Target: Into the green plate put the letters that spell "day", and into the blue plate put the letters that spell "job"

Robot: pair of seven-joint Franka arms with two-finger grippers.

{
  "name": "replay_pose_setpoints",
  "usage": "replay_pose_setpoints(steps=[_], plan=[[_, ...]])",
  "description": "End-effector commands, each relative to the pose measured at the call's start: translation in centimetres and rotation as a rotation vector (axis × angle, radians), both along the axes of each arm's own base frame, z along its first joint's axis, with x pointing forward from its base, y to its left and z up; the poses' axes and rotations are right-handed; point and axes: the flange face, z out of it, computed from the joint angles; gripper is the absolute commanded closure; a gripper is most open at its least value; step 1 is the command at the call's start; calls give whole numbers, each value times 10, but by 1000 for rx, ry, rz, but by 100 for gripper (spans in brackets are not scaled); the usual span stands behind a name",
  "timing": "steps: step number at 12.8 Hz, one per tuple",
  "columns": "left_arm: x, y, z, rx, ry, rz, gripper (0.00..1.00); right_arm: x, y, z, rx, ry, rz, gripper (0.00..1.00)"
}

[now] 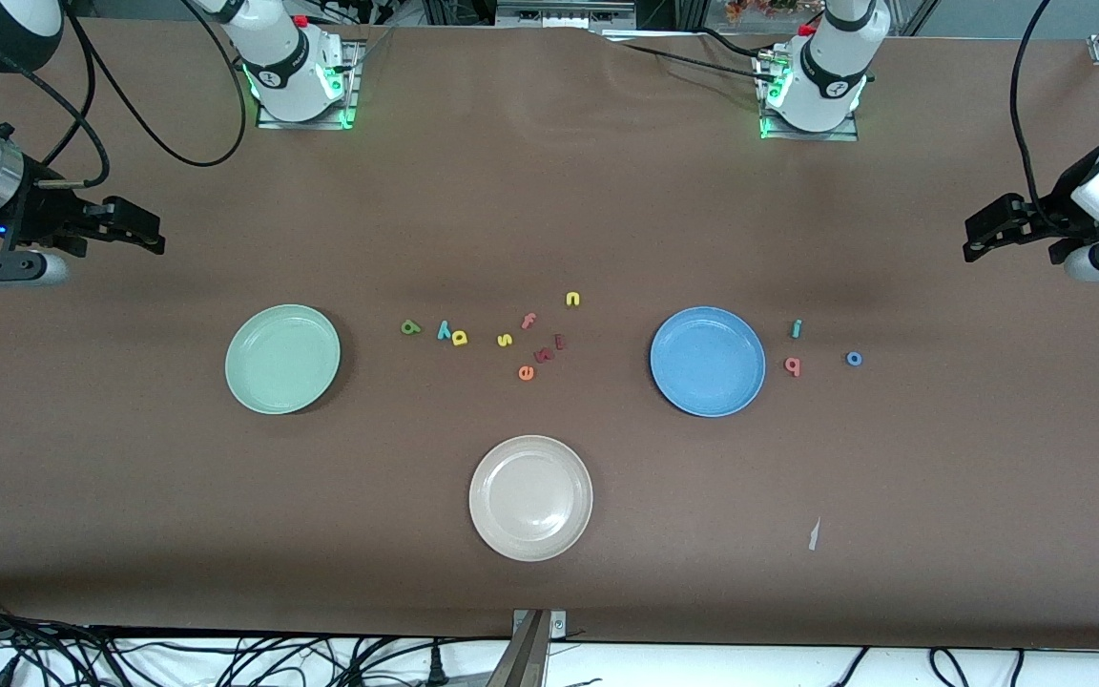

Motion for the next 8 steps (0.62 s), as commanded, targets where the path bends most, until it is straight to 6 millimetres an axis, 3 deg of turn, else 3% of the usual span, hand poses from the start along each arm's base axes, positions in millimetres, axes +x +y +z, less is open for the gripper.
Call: replay_pose_setpoints(steps=[1, 8], plan=[[3, -1, 4, 10, 6, 1, 0, -5, 1, 6, -2, -4, 11, 0], [4, 2, 0, 10, 13, 9, 0, -5, 2, 4, -3, 5, 14, 0]])
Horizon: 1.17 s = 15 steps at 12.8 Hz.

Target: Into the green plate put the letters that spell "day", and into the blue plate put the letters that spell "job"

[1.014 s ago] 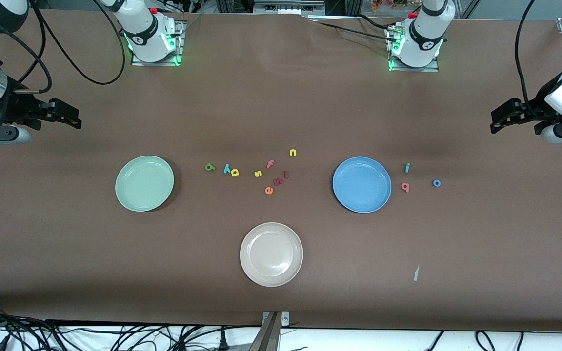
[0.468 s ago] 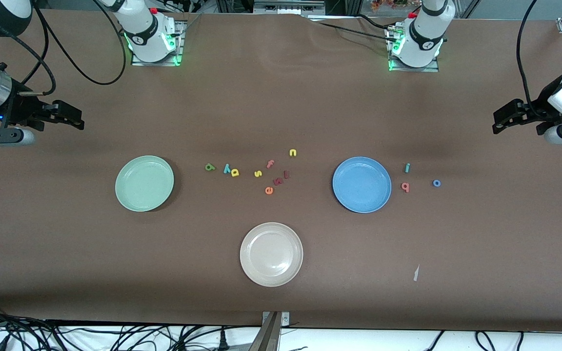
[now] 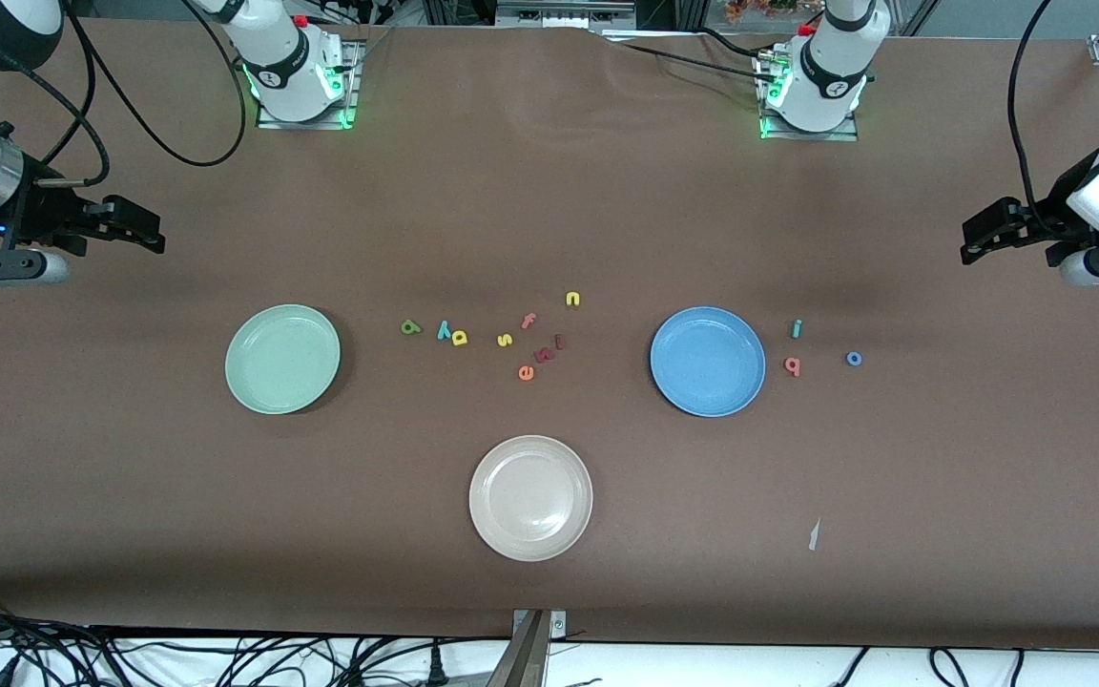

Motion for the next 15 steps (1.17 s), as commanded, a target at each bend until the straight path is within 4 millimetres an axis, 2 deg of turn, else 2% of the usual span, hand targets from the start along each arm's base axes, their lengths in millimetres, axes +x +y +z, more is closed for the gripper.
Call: replay_pose_setpoints(steps=[1, 5, 6, 9, 11, 12, 13, 14, 15], plan=[[2, 2, 5, 10, 4, 9, 0, -6, -1, 6, -3, 6, 11, 0], [3, 3, 1, 10, 13, 5, 0, -5, 0, 5, -2, 4, 2, 0], [4, 5, -7, 12, 28, -2, 0, -4, 2, 5, 7, 0, 1, 0], [11, 31, -29, 15, 67, 42, 0, -2, 18, 7, 9, -13, 4, 0], [21, 53, -52, 23, 90, 75, 0, 5, 28, -5, 9, -9, 4, 0], [28, 58, -66, 24, 83, 85, 0, 8, 42, -12, 6, -7, -5, 0], [31, 66, -82, 23, 75, 97, 0, 12, 63, -9, 4, -18, -6, 0], [32, 83, -95, 12, 54, 127, 0, 19, 84, -8, 3, -20, -18, 0], [36, 90, -116, 12, 64, 137, 0, 22, 98, -14, -3, -13, -38, 0]])
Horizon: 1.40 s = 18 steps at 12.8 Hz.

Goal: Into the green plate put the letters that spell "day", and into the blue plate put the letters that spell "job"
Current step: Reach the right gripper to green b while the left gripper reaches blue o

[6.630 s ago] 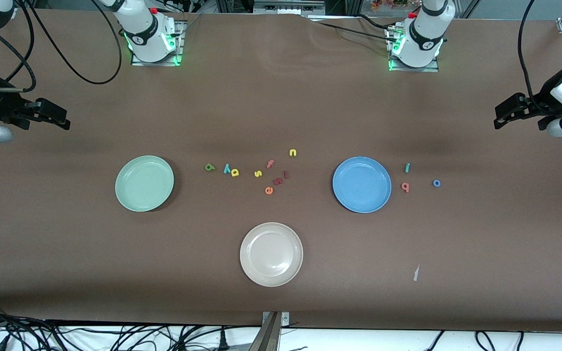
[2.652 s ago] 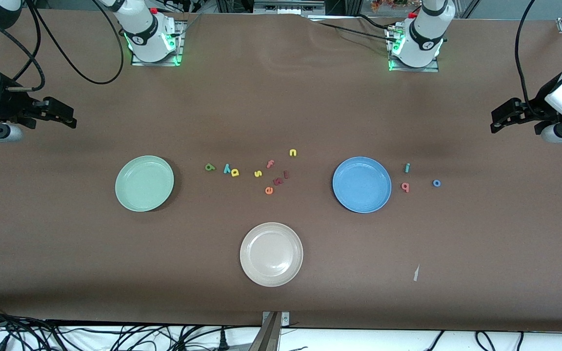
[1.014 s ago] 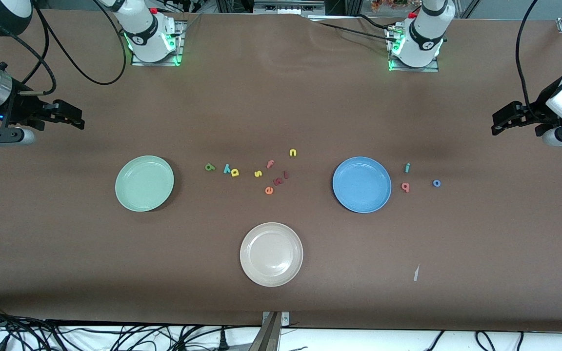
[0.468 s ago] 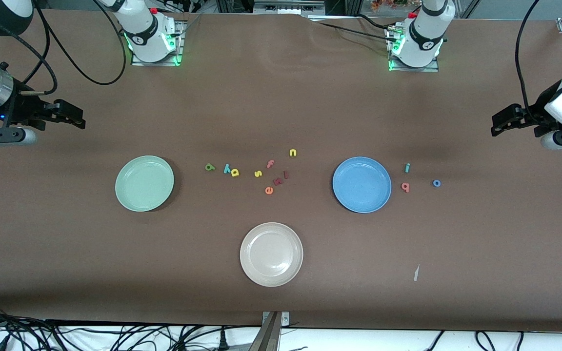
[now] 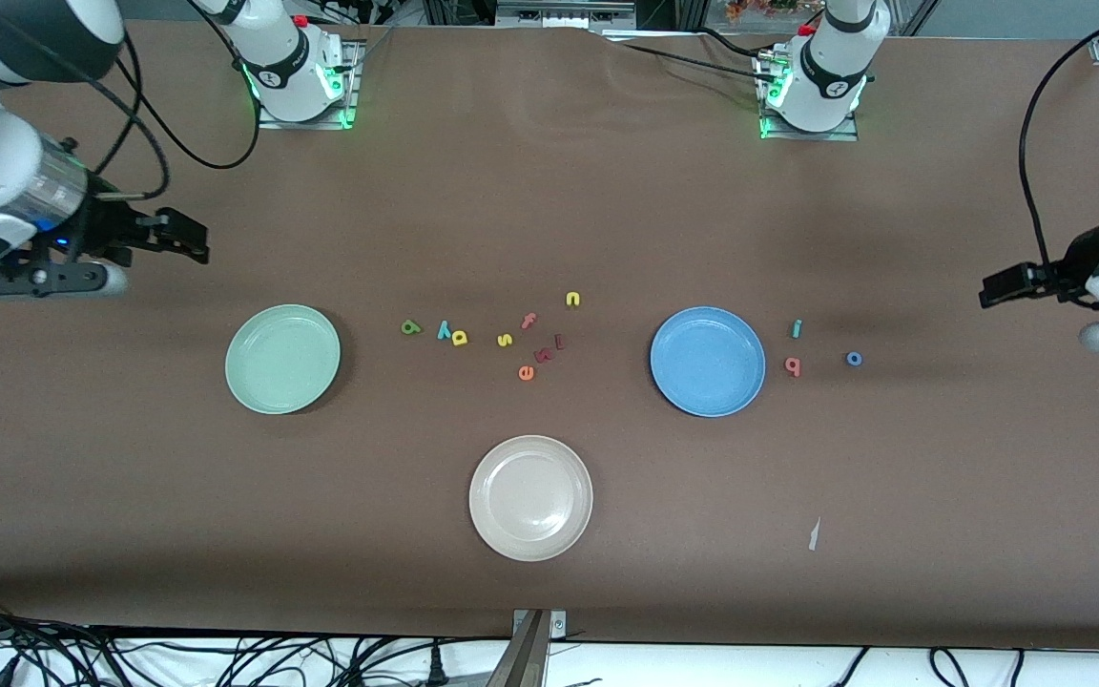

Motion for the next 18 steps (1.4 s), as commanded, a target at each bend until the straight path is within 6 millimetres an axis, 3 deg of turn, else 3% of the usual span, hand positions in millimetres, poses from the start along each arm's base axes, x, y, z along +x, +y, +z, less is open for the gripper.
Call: replay_pose_setpoints(steps=[1, 4, 5, 6, 8, 11, 14, 16, 18], plan=[[8, 18, -44, 10, 2, 16, 0, 13, 47, -12, -4, 12, -37, 0], [10, 27, -100, 15, -36, 32, 0, 10, 101, -31, -20, 0, -99, 0], [7, 27, -115, 16, -43, 38, 0, 14, 114, -49, -28, 10, -139, 0], [6, 27, -133, 17, -43, 39, 0, 12, 120, -57, -14, -3, -185, 0], [9, 28, -160, 16, -20, 60, 0, 2, 134, -94, -2, -29, -263, 0], [16, 20, -202, 19, -22, 161, 0, -13, 134, -152, 2, -38, -307, 0], [0, 10, -245, -12, -90, 206, 0, -29, 128, -207, -10, -30, -371, 0], [1, -23, -263, -10, -75, 231, 0, -42, 123, -247, -9, -35, -405, 0], [-13, -28, -278, -8, -87, 244, 6, -50, 138, -273, -13, -32, -425, 0]])
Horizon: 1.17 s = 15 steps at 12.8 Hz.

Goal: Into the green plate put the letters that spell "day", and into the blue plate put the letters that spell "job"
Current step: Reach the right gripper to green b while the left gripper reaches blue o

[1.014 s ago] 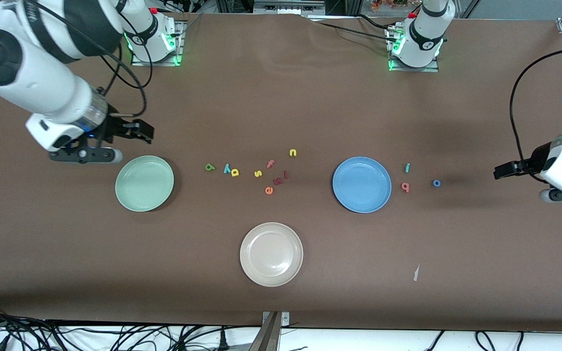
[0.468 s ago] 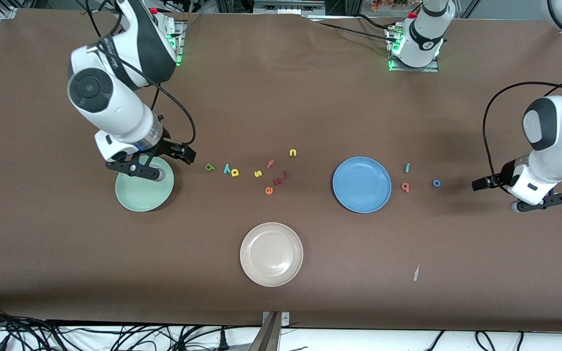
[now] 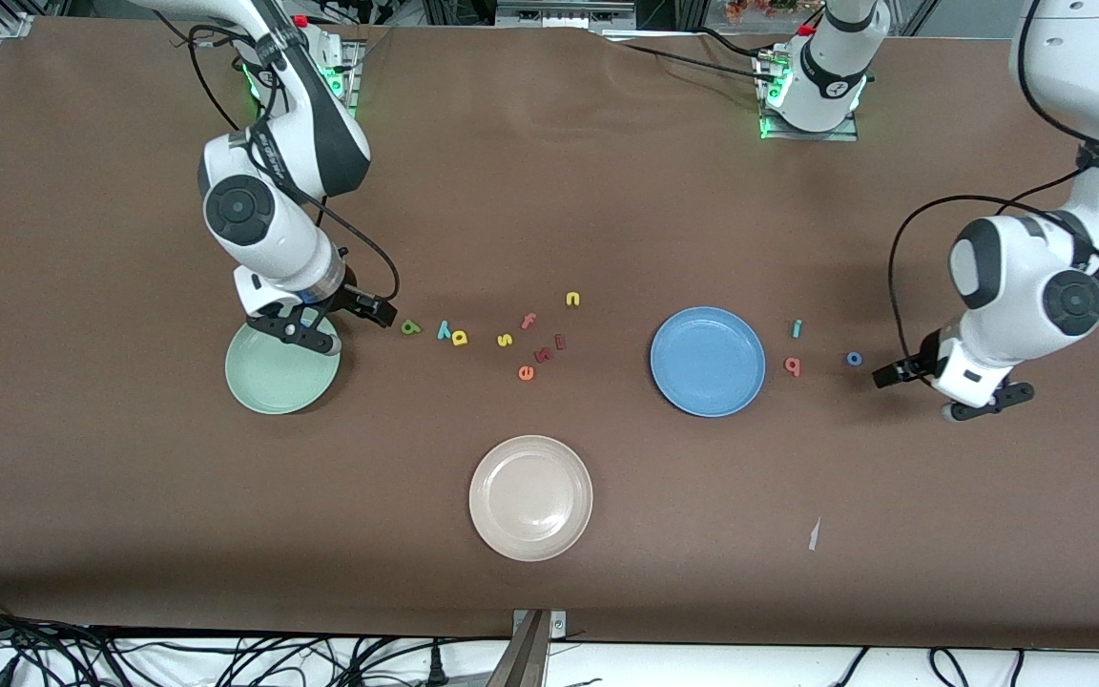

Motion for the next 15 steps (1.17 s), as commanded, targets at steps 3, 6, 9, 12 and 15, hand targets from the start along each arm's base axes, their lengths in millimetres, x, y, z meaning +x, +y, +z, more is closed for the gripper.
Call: replay_pose_setpoints(steps=[3, 6, 9, 12, 15], plan=[[-30, -7, -30, 6, -79, 21, 11, -14, 34, -52, 20, -28, -98, 0], [-30, -10, -29, 6, -79, 20, 26, -18, 44, -74, 23, -34, -123, 0], [-37, -18, -38, 9, -57, -1, 30, -21, 49, -89, 23, -36, -112, 0], [-40, -22, -49, 9, -39, -7, 30, -29, 43, -104, 24, -46, -112, 0], [-48, -22, -57, 8, -22, -8, 32, -40, 38, -122, 28, -64, -104, 0]])
